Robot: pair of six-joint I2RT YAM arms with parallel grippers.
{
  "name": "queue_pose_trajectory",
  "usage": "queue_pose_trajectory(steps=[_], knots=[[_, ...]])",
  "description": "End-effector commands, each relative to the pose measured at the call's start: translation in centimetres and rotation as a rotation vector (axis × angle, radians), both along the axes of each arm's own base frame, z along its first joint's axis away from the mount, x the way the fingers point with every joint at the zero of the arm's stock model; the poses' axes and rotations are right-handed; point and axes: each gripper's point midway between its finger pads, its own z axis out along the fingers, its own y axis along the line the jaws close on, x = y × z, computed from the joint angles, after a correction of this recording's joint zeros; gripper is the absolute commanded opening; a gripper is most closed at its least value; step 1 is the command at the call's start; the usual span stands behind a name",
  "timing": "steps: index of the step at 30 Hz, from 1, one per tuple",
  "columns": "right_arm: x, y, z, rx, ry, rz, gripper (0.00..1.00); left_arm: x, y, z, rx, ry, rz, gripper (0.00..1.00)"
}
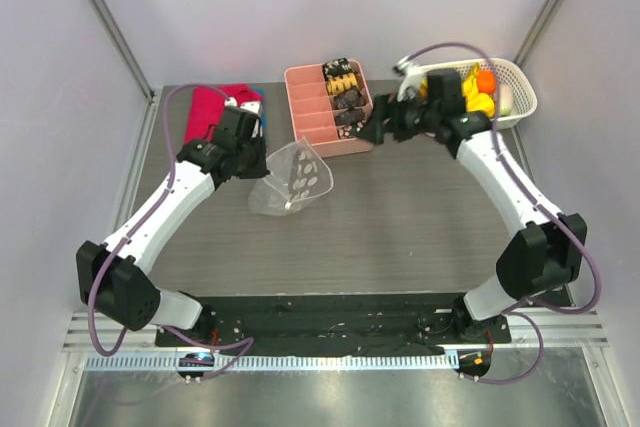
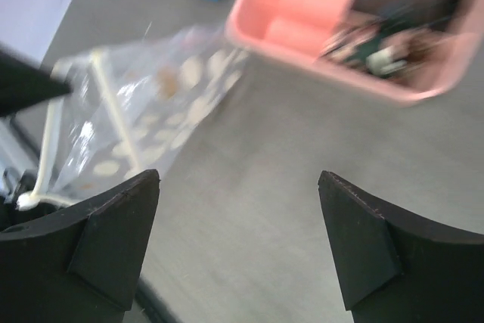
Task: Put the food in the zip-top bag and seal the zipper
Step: Open the zipper of the food storage bag at the center of the board.
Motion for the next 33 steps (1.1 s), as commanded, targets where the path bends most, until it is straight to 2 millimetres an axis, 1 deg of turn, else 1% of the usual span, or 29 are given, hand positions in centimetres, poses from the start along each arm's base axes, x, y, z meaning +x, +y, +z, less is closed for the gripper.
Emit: queue_pose_trajectory(steps=[1,2,3,4,5,6,7,8,9,10,11,12,13,14,15,16,17,18,19,20,21,22,23,24,25,29,31,33], knots=[[5.8,-7.0,2.8,-0.02,-0.114,-0.087,0.91,1.2,-1.5,1.8,-0.073,-0.04,-0.005,0.0],[6.8,-8.4,2.4,-0.049,-0.115,-0.124,0.92,1.2,-1.7,1.8,-0.078,-0.036,-0.009,0.0],[8.0,-10.1,2.8,-0.084,-0.136,-0.155,0.91,1.2,-1.8,1.7,-0.08,-0.033,-0.009,0.0],[9.4,-12.6,2.1,-0.136,-0.142,-0.207,0.91,1.2,-1.9,1.6,-0.079,-0.028,-0.012,0.0],[10.7,-13.6,0.3,-0.164,-0.113,-0.225,0.91,1.2,-2.1,1.6,-0.083,-0.028,-0.018,0.0],[12.1,-15.6,0.7,-0.187,-0.123,-0.268,0.89,1.2,-2.1,1.5,-0.085,-0.024,-0.017,0.0],[13.3,-18.0,0.3,-0.239,-0.133,-0.317,0.88,1.2,-2.3,1.5,-0.085,-0.023,-0.023,0.0],[14.5,-19.1,-1.9,-0.263,-0.092,-0.336,0.87,1.3,-2.3,1.5,-0.085,-0.023,-0.023,0.0],[15.6,-20.2,-1.1,-0.279,-0.114,-0.367,0.86,1.3,-2.3,1.4,-0.085,-0.022,-0.024,0.0],[16.4,-21.8,-1.6,-0.295,-0.107,-0.397,0.84,1.3,-2.4,1.4,-0.083,-0.021,-0.024,0.0],[17.4,-23.0,-3.4,-0.329,-0.076,-0.431,0.83,1.3,-2.4,1.4,-0.085,-0.022,-0.023,0.0],[18.4,-23.9,-2.7,-0.342,-0.101,-0.462,0.82,1.3,-2.4,1.4,-0.084,-0.02,-0.023,0.0],[19.2,-24.8,-3.3,-0.359,-0.094,-0.486,0.82,1.3,-2.4,1.3,-0.083,-0.02,-0.026,0.0],[20.2,-26.2,-2.6,-0.377,-0.121,-0.522,0.82,1.3,-2.4,1.4,-0.083,-0.021,-0.024,0.0],[21.0,-26.9,-4.2,-0.386,-0.099,-0.529,0.82,1.3,-2.4,1.4,-0.082,-0.023,-0.026,0.0],[21.6,-27.5,-4.3,-0.397,-0.109,-0.545,0.82,1.2,-2.3,1.2,-0.08,-0.019,-0.026,0.0],[22.6,-29.0,-3.4,-0.411,-0.142,-0.596,0.82,1.2,-2.3,1.2,-0.08,-0.017,-0.026,0.0],[23.4,-29.8,-5.2,-0.412,-0.113,-0.617,0.82,1.2,-2.3,1.2,-0.08,-0.017,-0.026,0.0],[23.8,-30.6,-5.1,-0.393,-0.111,-0.647,0.82,1.2,-2.3,1.0,-0.078,-0.013,-0.026,0.0],[24.5,-32.0,-4.2,-0.369,-0.131,-0.692,0.82,1.2,-2.3,1.1,-0.078,-0.014,-0.026,0.0],[25.1,-32.7,-4.9,-0.316,-0.101,-0.743,0.83,1.2,-2.2,1.1,-0.075,-0.016,-0.027,0.0],[25.4,-33.5,-5.0,-0.293,-0.097,-0.787,0.83,1.2,-2.2,1.0,-0.072,-0.016,-0.028,0.0],[26.0,-34.3,-4.2,-0.28,-0.119,-0.835,0.83,1.2,-2.2,0.8,-0.07,-0.011,-0.028,0.0],[26.1,-35.1,-4.1,-0.266,-0.12,-0.863,0.83,1.2,-2.2,0.8,-0.07,-0.012,-0.026,0.0],[26.3,-35.4,-4.3,-0.269,-0.122,-0.872,0.82,1.2,-2.2,0.9,-0.072,-0.014,-0.025,0.0],[27.3,-36.7,-3.6,-0.252,-0.181,-0.943,0.82,1.1,-2.2,0.5,-0.069,-0.002,-0.025,0.0],[27.7,-37.1,-3.7,-0.221,-0.19,-0.989,0.8,1.1,-2.3,0.3,-0.069,0.003,-0.029,0.0],[28.5,-37.0,-3.9,-0.183,-0.216,-1.007,0.77,1.1,-2.3,0.1,-0.07,0.007,-0.028,0.0]])
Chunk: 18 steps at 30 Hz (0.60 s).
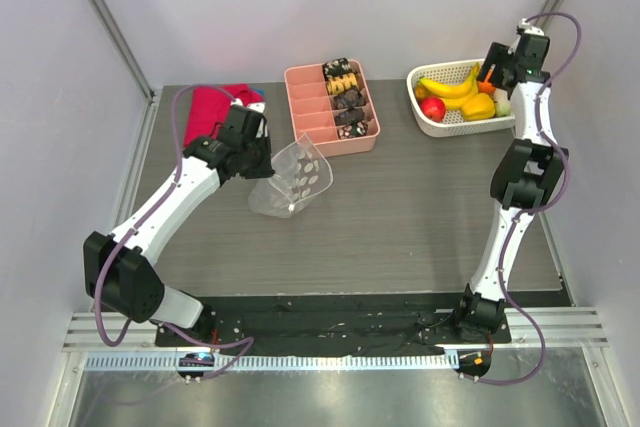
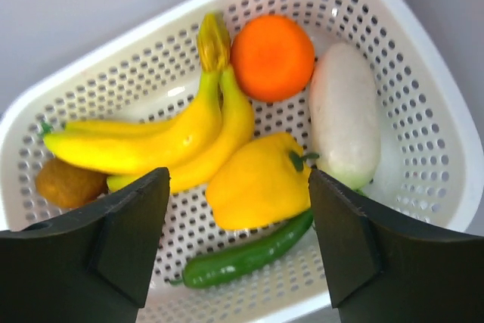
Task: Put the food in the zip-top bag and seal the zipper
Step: Open the zipper of the food storage bag at the center of the board, then pick up the fake fruit from the bin.
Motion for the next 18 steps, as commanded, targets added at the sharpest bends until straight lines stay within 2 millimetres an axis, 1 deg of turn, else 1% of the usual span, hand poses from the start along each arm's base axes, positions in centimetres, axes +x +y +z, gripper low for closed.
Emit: queue_pose_trajectory(steps=[1,4,5,7,8,9,10,11,12,13,14,17,18], knots=[[2.6,0.0,3.3,0.046,-0.184,-0.078,0.76,0.8,-0.8,0.9,-0.032,-0.035,-0.006,0.0],[3.9,0.2,3.1,0.057,-0.25,-0.065,0.73,0.8,-0.8,0.8,-0.034,-0.031,-0.007,0.0],[4.6,0.0,2.9,0.052,-0.275,-0.062,0.73,0.7,-0.8,0.7,-0.035,-0.026,-0.005,0.0],[5.3,-0.2,2.6,0.052,-0.294,-0.071,0.71,0.7,-0.9,0.8,-0.037,-0.024,-0.007,0.0],[5.9,-0.4,3.2,0.048,-0.32,-0.073,0.7,0.8,-1.0,0.7,-0.035,-0.022,-0.009,0.0],[6.4,-0.5,1.9,0.05,-0.311,-0.075,0.69,0.8,-1.0,0.7,-0.035,-0.02,-0.009,0.0],[6.7,-0.7,1.6,0.045,-0.315,-0.075,0.69,0.8,-0.9,0.5,-0.034,-0.016,-0.006,0.0],[7.1,-0.8,1.8,0.035,-0.339,-0.078,0.68,0.8,-0.9,0.6,-0.033,-0.018,-0.005,0.0],[7.4,-0.9,0.8,0.029,-0.336,-0.077,0.67,0.8,-0.9,0.4,-0.029,-0.014,-0.005,0.0],[7.6,-0.7,0.4,0.025,-0.336,-0.076,0.67,0.8,-0.9,0.4,-0.029,-0.013,-0.005,0.0],[8.1,-0.8,0.8,0.008,-0.372,-0.077,0.67,0.7,-0.9,0.3,-0.027,-0.009,-0.006,0.0],[8.7,-1.3,-0.4,-0.019,-0.387,-0.086,0.66,0.7,-0.8,0.1,-0.024,-0.005,-0.004,0.0],[8.9,-1.3,-0.5,-0.032,-0.39,-0.081,0.65,0.6,-0.7,0.1,-0.021,-0.005,-0.004,0.0]])
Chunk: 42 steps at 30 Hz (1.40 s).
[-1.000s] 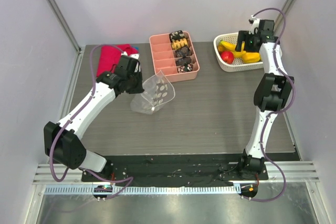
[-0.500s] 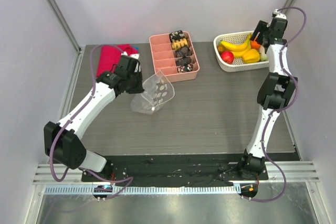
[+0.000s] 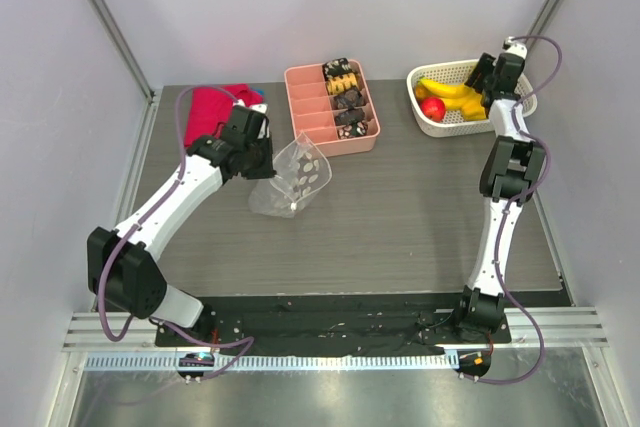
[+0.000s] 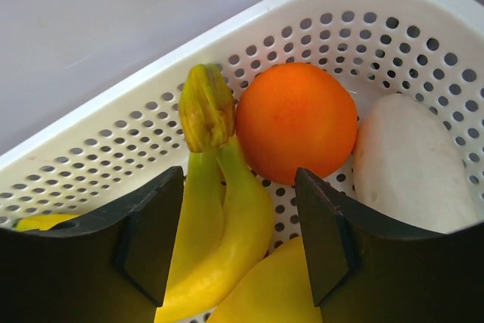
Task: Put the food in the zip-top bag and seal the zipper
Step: Pick up the fake fruit from the bin.
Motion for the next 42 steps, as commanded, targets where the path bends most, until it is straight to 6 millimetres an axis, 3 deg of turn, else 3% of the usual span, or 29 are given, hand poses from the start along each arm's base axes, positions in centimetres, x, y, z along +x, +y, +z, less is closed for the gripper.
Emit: queue_pose_trajectory(steps=[1,5,10,22,24,26,31,32,34,35,38,42], knots=[[2.4,-0.6,5.0,-0.091,-0.189,-0.018,0.65,0.5,-0.5,0.7,-0.022,-0.024,0.0,0.0],[2.7,-1.5,4.1,-0.123,-0.197,-0.057,0.64,0.5,-0.5,0.5,-0.018,-0.018,-0.001,0.0],[3.5,-1.9,4.8,-0.144,-0.26,-0.082,0.63,0.7,-0.6,0.2,-0.016,-0.01,-0.002,0.0],[4.5,-1.3,2.5,-0.138,-0.279,-0.077,0.61,0.7,-0.5,-0.4,-0.005,0.005,-0.003,0.0],[4.5,-1.3,2.4,-0.135,-0.274,-0.081,0.55,0.6,-0.5,-0.5,0.0,0.008,-0.002,0.0],[4.4,-1.4,2.8,-0.132,-0.28,-0.087,0.4,0.7,-0.4,-0.5,0.0,0.008,-0.001,0.0],[4.0,-1.4,6.0,-0.133,-0.322,-0.096,0.05,0.8,-0.4,-0.4,0.0,0.004,0.002,0.0],[3.8,-1.4,8.0,-0.139,-0.353,-0.103,0.02,0.8,-0.4,-0.4,0.0,0.004,0.002,0.0],[3.4,-1.5,9.3,-0.153,-0.374,-0.113,0.01,0.8,-0.4,-0.3,-0.002,0.0,0.002,0.0],[3.1,-1.5,11.2,-0.161,-0.401,-0.116,0.01,0.8,-0.4,-0.2,-0.001,-0.002,0.003,0.0],[2.4,-1.7,13.4,-0.185,-0.426,-0.125,0.01,0.8,-0.3,-0.2,0.0,-0.006,0.008,0.0],[0.9,-1.7,18.1,-0.208,-0.486,-0.14,0.01,0.9,-0.3,0.2,-0.006,-0.017,0.008,0.0]])
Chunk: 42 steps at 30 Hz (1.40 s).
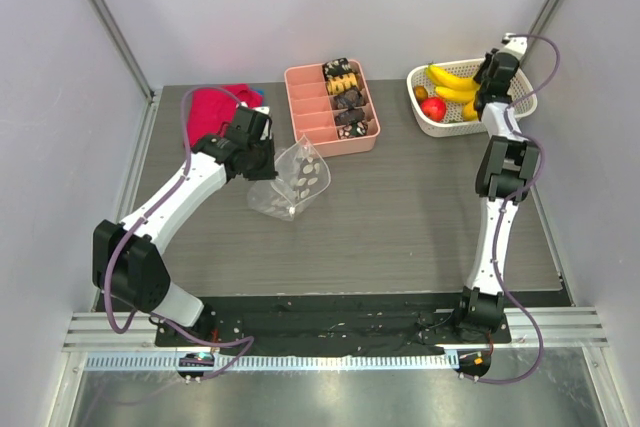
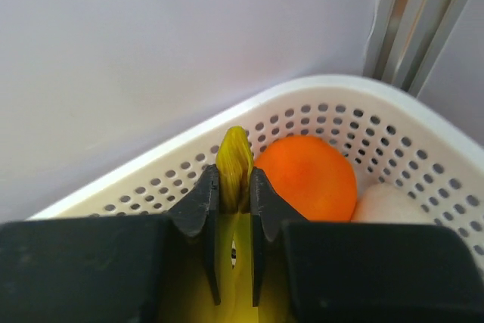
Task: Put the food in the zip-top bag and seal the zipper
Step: Pick up the fake fruit from the bin.
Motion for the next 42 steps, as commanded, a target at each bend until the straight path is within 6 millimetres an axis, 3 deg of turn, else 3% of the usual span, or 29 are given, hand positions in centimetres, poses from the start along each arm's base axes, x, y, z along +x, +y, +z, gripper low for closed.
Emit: queue_pose_trajectory(steps=[1,6,8,9,10,12,13,14,15,16,17,18,19,20,22,23,24,25,27,29,30,32,33,38,42], knots=[[-2.1,-0.3,17.4,-0.092,-0.305,-0.037,0.01,0.6,-0.2,1.4,-0.021,-0.048,0.008,0.0],[-3.6,0.1,21.1,-0.111,-0.352,-0.033,0.01,0.6,0.0,1.6,-0.02,-0.057,0.014,0.0],[-4.7,0.7,23.6,-0.123,-0.38,-0.019,0.01,0.6,0.0,1.6,-0.02,-0.059,0.016,0.0],[-4.9,1.2,23.3,-0.124,-0.371,0.009,0.01,0.6,0.0,1.7,-0.022,-0.061,0.015,0.0],[-6.1,1.7,25.7,-0.131,-0.404,0.022,0.01,0.6,0.0,1.7,-0.022,-0.061,0.017,0.0],[-6.9,2.8,25.9,-0.125,-0.392,0.069,0.01,0.6,0.0,2.0,-0.027,-0.067,0.019,0.0],[-7.4,4.4,26.8,-0.131,-0.398,0.141,0.01,0.5,0.0,2.0,-0.028,-0.066,0.018,0.0],[-9.0,5.6,29.4,-0.147,-0.431,0.175,0.01,0.5,0.0,2.0,-0.029,-0.067,0.022,0.0],[-9.6,6.5,28.7,-0.149,-0.399,0.209,0.01,0.6,0.0,2.1,-0.032,-0.07,0.023,0.0],[-10.3,8.8,29.1,-0.158,-0.394,0.277,0.01,0.5,0.0,2.2,-0.032,-0.071,0.023,0.0],[-12.5,10.1,32.0,-0.194,-0.427,0.303,0.01,0.4,0.0,2.2,-0.035,-0.071,0.024,0.0],[-13.2,11.3,30.3,-0.192,-0.377,0.347,0.01,0.4,0.0,2.2,-0.036,-0.071,0.024,0.0],[-14.2,14.0,30.5,-0.206,-0.373,0.42,0.01,0.4,0.0,2.3,-0.039,-0.071,0.026,0.0],[-15.5,15.3,31.0,-0.234,-0.371,0.45,0.01,0.4,0.0,2.2,-0.041,-0.067,0.027,0.0],[-19.0,18.5,31.7,-0.237,-0.361,0.528,0.01,0.3,-0.1,2.1,-0.045,-0.063,0.032,0.01],[-20.3,21.4,31.9,-0.279,-0.364,0.599,0.01,0.2,-0.1,2.1,-0.046,-0.062,0.032,0.0],[-22.6,22.4,32.1,-0.301,-0.352,0.623,0.01,0.3,-0.1,2.2,-0.051,-0.064,0.035,0.0],[-23.8,24.9,31.9,-0.318,-0.348,0.677,0.01,0.2,-0.2,2.2,-0.053,-0.061,0.033,0.0],[-26.3,29.3,30.2,-0.399,-0.311,0.78,0.01,0.3,-0.2,2.3,-0.056,-0.06,0.05,0.0],[-29.0,31.5,30.7,-0.479,-0.33,0.81,0.01,0.3,0.0,2.2,-0.057,-0.044,0.077,0.0],[-30.0,33.7,29.3,-0.544,-0.306,0.839,0.01,0.3,-0.1,2.3,-0.06,-0.043,0.08,0.0],[-31.2,35.1,29.1,-0.592,-0.3,0.83,0.01,0.2,-0.2,2.2,-0.076,-0.033,0.097,0.0],[-32.0,36.8,28.3,-0.606,-0.276,0.85,0.01,0.1,-0.3,2.4,-0.08,-0.037,0.098,0.0],[-32.8,39.8,25.4,-0.646,-0.153,0.823,0.01,-0.1,0.8,3.3,0.029,-0.116,0.139,0.0],[-33.4,42.4,24.4,-0.655,-0.079,0.795,0.01,-1.2,1.2,3.3,0.095,-0.127,0.166,0.0]])
